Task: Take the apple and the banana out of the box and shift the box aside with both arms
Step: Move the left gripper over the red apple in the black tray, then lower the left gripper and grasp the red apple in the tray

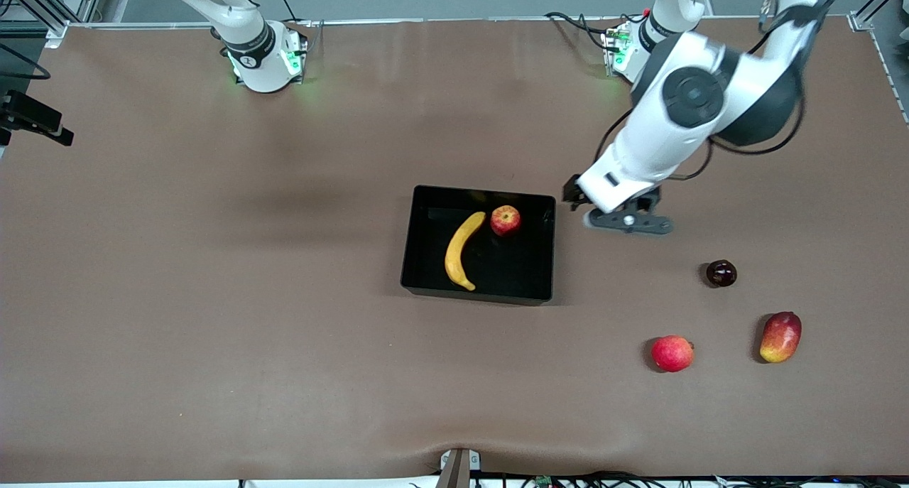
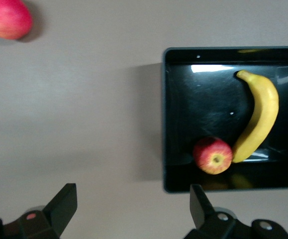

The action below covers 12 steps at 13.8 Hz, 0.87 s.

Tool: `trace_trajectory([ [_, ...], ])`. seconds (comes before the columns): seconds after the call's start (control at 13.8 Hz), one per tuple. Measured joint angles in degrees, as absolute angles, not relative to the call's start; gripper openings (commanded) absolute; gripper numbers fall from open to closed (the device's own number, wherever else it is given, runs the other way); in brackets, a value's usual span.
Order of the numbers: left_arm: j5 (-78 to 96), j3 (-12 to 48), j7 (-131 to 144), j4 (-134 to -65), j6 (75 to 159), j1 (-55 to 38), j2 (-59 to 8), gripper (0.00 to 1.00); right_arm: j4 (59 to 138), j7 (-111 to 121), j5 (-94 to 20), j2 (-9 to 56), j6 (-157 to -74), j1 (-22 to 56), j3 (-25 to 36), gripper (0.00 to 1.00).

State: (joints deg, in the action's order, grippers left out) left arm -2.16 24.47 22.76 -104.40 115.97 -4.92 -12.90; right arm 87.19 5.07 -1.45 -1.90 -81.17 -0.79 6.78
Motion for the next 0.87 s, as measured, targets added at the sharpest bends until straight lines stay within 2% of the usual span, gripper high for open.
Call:
trace_trajectory([
  [0.65, -10.64, 24.62, 37.1, -104.46, 129.33, -14.24, -25.22, 1.0, 87.19, 5.07, -1.45, -1.9, -81.23, -0.88, 6.78, 1.0],
  [0.87, -10.69, 24.62, 40.47, -104.42, 131.18, -17.11, -27.16, 1.0, 87.19, 5.07, -1.45, -1.87, -81.24, -0.89, 6.78, 1.0],
])
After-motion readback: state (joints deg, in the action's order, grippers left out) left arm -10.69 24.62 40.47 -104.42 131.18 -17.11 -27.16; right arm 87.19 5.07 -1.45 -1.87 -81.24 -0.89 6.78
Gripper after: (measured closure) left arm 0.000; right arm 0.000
